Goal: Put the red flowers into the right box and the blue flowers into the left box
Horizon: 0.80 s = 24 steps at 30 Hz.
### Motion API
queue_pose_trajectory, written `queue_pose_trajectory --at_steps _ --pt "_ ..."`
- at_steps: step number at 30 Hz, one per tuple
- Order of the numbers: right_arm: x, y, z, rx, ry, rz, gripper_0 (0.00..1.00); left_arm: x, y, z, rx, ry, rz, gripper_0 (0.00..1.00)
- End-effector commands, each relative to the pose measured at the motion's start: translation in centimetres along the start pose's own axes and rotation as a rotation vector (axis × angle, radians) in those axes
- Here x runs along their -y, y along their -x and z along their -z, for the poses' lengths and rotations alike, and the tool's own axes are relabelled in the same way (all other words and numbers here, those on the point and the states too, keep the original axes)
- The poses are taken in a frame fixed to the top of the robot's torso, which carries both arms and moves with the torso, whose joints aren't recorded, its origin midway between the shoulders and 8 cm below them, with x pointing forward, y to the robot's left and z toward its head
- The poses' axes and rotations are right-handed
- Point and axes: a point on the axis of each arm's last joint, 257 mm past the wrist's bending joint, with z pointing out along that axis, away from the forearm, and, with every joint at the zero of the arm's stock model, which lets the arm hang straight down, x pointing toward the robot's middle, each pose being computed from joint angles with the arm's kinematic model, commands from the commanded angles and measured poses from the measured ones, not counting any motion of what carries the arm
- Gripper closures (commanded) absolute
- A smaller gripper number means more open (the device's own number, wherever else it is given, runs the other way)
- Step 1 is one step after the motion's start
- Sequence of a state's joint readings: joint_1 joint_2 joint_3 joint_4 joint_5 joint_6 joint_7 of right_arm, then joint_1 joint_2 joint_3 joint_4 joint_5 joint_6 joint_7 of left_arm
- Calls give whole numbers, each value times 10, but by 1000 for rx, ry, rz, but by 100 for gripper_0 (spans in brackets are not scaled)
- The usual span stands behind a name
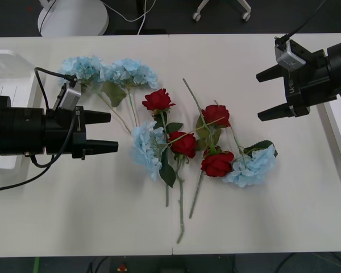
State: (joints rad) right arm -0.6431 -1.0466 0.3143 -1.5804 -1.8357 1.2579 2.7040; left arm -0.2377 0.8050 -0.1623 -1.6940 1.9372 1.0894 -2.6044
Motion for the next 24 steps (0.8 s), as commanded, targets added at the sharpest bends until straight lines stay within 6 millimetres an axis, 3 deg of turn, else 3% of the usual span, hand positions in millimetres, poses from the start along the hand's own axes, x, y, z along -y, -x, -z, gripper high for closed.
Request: queue_pose_trajectory --at_steps 1,4,5,6,12,17,19,24 --pt "-6 -17 12 -73 13 14 0 11 -1 -1 3 -16 -40 0" --pt "-3 -16 21 -95 -4 35 0 11 -1 -1 3 -16 -40 0" --pt "-4 -13 21 -92 -3 41 0 12 -17 -4 14 -13 20 0" --pt "-3 -12 23 -92 -3 45 0 12 -16 -3 20 -10 23 0" --pt "-2 -1 22 -72 -2 49 0 -3 11 16 35 32 49 0" --pt "0 6 20 -61 -17 -359 0 -37 30 36 30 138 216 0" --pt "3 13 17 -43 -30 -619 0 -70 30 52 1 265 338 0" --pt "14 16 10 -27 -75 -987 0 -119 28 75 4 480 589 0"
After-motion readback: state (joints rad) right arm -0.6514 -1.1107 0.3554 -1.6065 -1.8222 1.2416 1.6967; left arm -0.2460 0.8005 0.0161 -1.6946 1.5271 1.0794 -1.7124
